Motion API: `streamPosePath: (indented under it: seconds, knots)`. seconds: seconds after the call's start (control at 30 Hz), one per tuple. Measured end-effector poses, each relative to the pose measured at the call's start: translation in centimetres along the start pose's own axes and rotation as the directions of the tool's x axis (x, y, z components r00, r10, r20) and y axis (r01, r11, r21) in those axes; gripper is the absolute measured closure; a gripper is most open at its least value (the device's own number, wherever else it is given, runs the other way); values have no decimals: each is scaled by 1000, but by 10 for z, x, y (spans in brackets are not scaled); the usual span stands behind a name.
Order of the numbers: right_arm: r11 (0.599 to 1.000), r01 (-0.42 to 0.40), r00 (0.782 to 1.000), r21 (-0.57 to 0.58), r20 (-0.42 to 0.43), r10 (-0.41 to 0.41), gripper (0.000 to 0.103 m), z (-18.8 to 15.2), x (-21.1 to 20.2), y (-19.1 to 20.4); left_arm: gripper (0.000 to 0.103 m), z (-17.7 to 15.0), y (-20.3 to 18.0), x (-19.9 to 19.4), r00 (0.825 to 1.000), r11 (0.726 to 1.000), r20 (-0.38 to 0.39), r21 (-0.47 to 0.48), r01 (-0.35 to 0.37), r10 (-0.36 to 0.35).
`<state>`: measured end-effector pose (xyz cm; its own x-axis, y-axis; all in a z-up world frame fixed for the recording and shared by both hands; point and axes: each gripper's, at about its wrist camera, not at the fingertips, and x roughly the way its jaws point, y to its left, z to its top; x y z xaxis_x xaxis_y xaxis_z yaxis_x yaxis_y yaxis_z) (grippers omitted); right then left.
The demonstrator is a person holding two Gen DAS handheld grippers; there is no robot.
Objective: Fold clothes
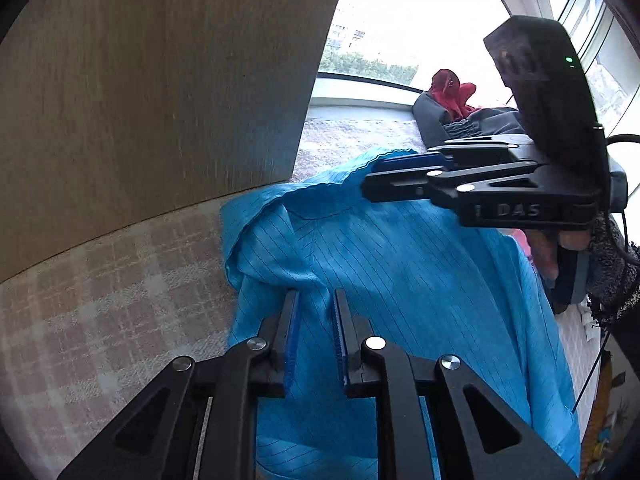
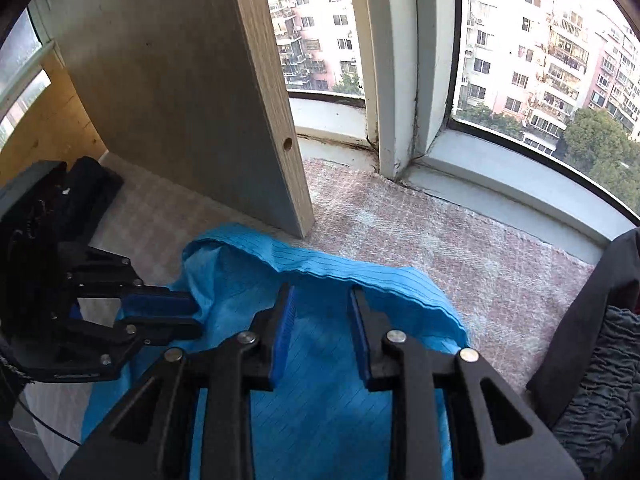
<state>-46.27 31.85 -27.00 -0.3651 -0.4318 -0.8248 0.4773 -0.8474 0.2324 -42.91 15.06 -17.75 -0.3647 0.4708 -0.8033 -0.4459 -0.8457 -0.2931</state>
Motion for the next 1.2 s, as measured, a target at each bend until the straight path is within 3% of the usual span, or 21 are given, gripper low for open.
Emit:
streamPosePath:
  seconds: [0.07, 0.13, 0.2, 0.23, 0.43, 0.5, 0.6, 0.7, 0.8, 0.97, 1.2]
  knots:
    - [999, -46, 999, 16, 20, 46, 76, -6, -13, 0, 87, -4, 1, -15, 1000, 1000, 30, 3, 5, -5]
    - [998, -25, 1000, -51, -2, 25, 76, -11, -14, 9, 85, -8, 3, -30, 998, 1000, 60, -3, 26, -26]
    - [993, -15, 999, -118, -41, 10, 84, -14, -5, 20, 85, -8, 9, -37, 997, 999, 63, -22, 45, -44]
    - [991, -24, 998, -134, -60, 16, 94, -13, 2, 23, 85, -10, 11, -39, 997, 999, 61, -30, 40, -38]
    - [981, -52, 993, -189, -110, 31, 95, -14, 35, 55, 85, -16, 18, -41, 999, 997, 45, -68, 24, -21]
    - [984, -41, 994, -171, -102, 24, 95, -9, 31, 52, 85, -18, 17, -44, 999, 997, 48, -76, 10, -6]
    - [992, -12, 1000, -122, -19, 10, 95, -11, -16, 33, 85, -30, 12, -63, 998, 998, 67, -63, 2, 2]
    - [997, 71, 997, -39, 46, -69, 95, -26, -70, -9, 85, -48, 2, -89, 996, 999, 91, -42, 16, -12]
    - [990, 144, 990, 4, -7, -143, 95, -55, -93, -40, 78, -68, -13, -105, 996, 999, 86, -13, 41, -39]
    - [998, 43, 995, 50, -96, -38, 94, -88, -69, -42, 78, -88, -42, -97, 998, 997, 20, 53, 56, -57]
    - [994, 104, 992, 34, -76, -101, 94, -74, -42, -29, 78, -95, -59, -90, 999, 997, -7, 69, 42, -42]
